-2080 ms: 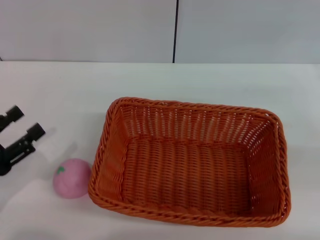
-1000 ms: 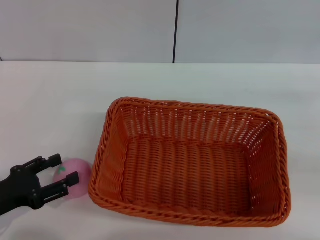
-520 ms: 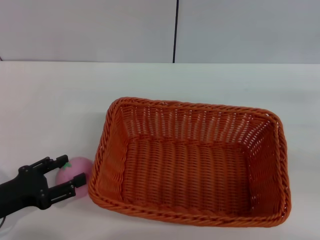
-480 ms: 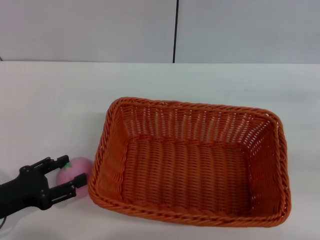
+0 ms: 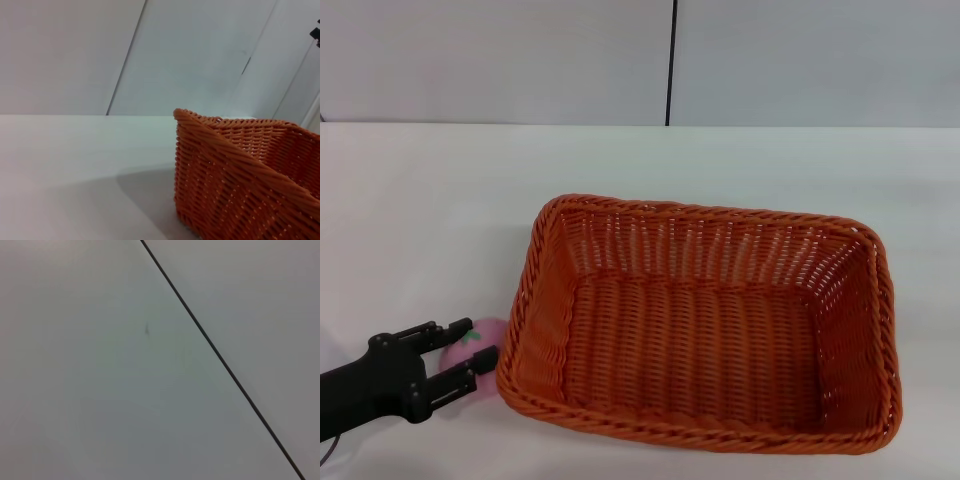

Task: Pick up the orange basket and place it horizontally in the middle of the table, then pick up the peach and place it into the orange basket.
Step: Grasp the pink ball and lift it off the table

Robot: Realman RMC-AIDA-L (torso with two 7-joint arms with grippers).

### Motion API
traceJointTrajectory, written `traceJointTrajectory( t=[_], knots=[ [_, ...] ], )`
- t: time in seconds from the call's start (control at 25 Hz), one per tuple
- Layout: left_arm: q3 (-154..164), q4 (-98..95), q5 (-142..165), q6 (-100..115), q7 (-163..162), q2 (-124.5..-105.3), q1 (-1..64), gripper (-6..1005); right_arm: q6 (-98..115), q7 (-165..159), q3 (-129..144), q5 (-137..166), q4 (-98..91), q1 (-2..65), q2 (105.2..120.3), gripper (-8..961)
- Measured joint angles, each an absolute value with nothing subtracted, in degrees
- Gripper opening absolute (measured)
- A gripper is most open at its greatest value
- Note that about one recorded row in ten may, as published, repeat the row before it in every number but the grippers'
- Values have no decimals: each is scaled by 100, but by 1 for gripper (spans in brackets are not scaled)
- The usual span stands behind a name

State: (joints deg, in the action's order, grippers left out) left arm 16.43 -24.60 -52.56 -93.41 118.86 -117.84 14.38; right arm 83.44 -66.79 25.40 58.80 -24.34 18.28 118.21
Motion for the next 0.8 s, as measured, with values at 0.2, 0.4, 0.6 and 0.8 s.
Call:
traceJointTrajectory(
  t=[0.2, 0.4, 0.6, 0.8],
  knots=[
    [1644, -2469, -5256, -9340, 11882, -11782, 1442, 572, 8340, -6679, 2498, 5880, -2434, 1829, 11821, 555],
    [1630, -2477, -5256, -9340, 11882, -11779, 1446, 344, 8335, -6679, 2458, 5880, -2391, 1861, 11821, 555],
    [1615, -2486, -5255, -9346, 11882, -11772, 1450, 270, 8264, -6679, 2459, 5880, -2378, 1887, 11814, 556],
    [1538, -2488, -5290, -9387, 11882, -11767, 1445, 241, 8228, -6679, 2461, 5880, -2378, 1897, 11812, 555]
  ],
)
